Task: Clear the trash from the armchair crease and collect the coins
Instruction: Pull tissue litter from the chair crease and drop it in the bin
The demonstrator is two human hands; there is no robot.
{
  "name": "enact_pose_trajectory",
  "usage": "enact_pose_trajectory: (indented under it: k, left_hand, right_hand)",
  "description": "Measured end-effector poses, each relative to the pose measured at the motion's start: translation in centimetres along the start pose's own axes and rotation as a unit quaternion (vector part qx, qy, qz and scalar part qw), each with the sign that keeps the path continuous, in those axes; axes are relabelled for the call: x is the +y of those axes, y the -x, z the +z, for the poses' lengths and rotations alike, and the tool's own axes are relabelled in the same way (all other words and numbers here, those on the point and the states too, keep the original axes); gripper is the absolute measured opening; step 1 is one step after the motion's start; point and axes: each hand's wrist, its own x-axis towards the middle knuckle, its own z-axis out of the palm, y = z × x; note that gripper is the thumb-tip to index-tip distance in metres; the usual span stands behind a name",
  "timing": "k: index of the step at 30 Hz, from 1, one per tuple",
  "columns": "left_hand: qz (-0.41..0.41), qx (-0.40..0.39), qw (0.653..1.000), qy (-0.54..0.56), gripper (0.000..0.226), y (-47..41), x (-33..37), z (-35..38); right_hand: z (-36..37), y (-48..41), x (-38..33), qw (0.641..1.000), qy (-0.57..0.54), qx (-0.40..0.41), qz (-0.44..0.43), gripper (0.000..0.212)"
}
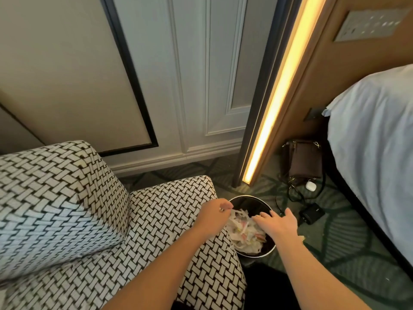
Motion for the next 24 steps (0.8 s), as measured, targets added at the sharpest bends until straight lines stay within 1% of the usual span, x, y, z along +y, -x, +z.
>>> enact_pose_trajectory:
  k: [1, 2, 3, 4, 5, 6, 8, 9, 11, 12, 13, 14, 15, 16, 17, 19, 21, 22, 24]
  left_hand:
    - [-0.010, 0.031, 0.999, -0.031, 0.029, 0.2, -0.5, -0.1]
    - [-0.025, 0.065, 0.995, -0.070, 0.034, 0.3, -1.2, -0.3]
    - [-0.050, 0.090, 0.989, -0.110, 0.043, 0.5, -1.9, -0.4]
    - [-0.085, 0.097, 0.981, -0.143, 0.052, 0.7, -2.6, -0.4]
    - [-0.121, 0.089, 0.975, -0.165, 0.060, 0.9, -3.4, -0.4]
    - [-0.150, 0.072, 0.970, -0.176, 0.066, 1.2, -4.0, -0.1]
    - [-0.173, 0.041, 0.966, -0.186, 0.071, 2.0, -5.3, 1.0]
    - [-0.169, 0.035, 0.966, -0.193, 0.073, 2.3, -5.8, 1.5]
    - [-0.149, 0.036, 0.967, -0.202, 0.073, 2.7, -6.5, 2.2]
    - [-0.138, 0.034, 0.969, -0.203, 0.072, 2.7, -6.5, 2.4]
    - [-0.128, 0.028, 0.971, -0.202, 0.070, 2.7, -6.4, 2.5]
    - [-0.116, 0.022, 0.974, -0.194, 0.069, 2.7, -6.1, 2.6]
    - [-0.103, 0.017, 0.979, -0.175, 0.068, 2.7, -5.8, 2.9]
    - [-0.088, 0.016, 0.985, -0.144, 0.068, 2.7, -5.5, 3.1]
    - [-0.075, 0.017, 0.992, -0.098, 0.068, 2.6, -5.0, 3.4]
    - [-0.055, 0.014, 0.998, 0.012, 0.069, 2.5, -4.0, 3.6]
    - [-0.053, -0.005, 0.993, 0.107, 0.069, 2.1, -2.8, 4.1]
    - [-0.057, -0.019, 0.989, 0.136, 0.068, 1.8, -2.2, 4.2]
    - [-0.067, -0.062, 0.982, 0.164, 0.067, 1.1, -1.0, 5.1]
  right_hand:
    - [0.1, 0.0, 0.3, 0.997, 0.039, -0.064, -0.022, 0.075]
    - [0.0, -0.4, 0.7, 0.995, 0.042, -0.091, -0.011, 0.063]
    - [0.3, -0.2, 1.3, 0.992, 0.079, -0.103, -0.002, 0.055]
    - [0.5, -0.2, 1.9, 0.975, 0.181, -0.126, -0.013, 0.051]
    - [0.7, 0.1, 2.9, 0.946, 0.288, -0.148, -0.029, 0.048]
    - [0.8, 0.2, 3.9, 0.912, 0.372, -0.168, -0.041, 0.046]
    - [1.4, 0.6, 6.0, 0.850, 0.481, -0.211, -0.045, 0.044]
    - [1.6, 0.6, 7.0, 0.810, 0.538, -0.224, -0.064, 0.043]
    - [1.6, 0.2, 8.6, 0.705, 0.656, -0.221, -0.154, 0.045]
    - [1.5, -0.2, 9.3, 0.661, 0.691, -0.211, -0.204, 0.047]
    - [1.3, -0.2, 9.7, 0.632, 0.709, -0.197, -0.243, 0.048]
    - [1.0, -0.2, 10.0, 0.619, 0.714, -0.194, -0.265, 0.048]
    - [0.6, -0.4, 10.2, 0.617, 0.707, -0.199, -0.282, 0.048]
    - [0.2, -0.4, 10.4, 0.630, 0.688, -0.206, -0.295, 0.045]
    - [-0.1, -0.4, 10.3, 0.655, 0.657, -0.214, -0.304, 0.038]
    - [-0.2, 0.0, 9.8, 0.715, 0.594, -0.218, -0.298, 0.022]
    - [0.0, 0.1, 8.7, 0.752, 0.556, -0.209, -0.286, 0.029]
    - [0.0, 0.1, 8.2, 0.778, 0.532, -0.201, -0.267, 0.029]
    - [-0.4, -0.7, 7.0, 0.845, 0.461, -0.178, -0.206, 0.025]
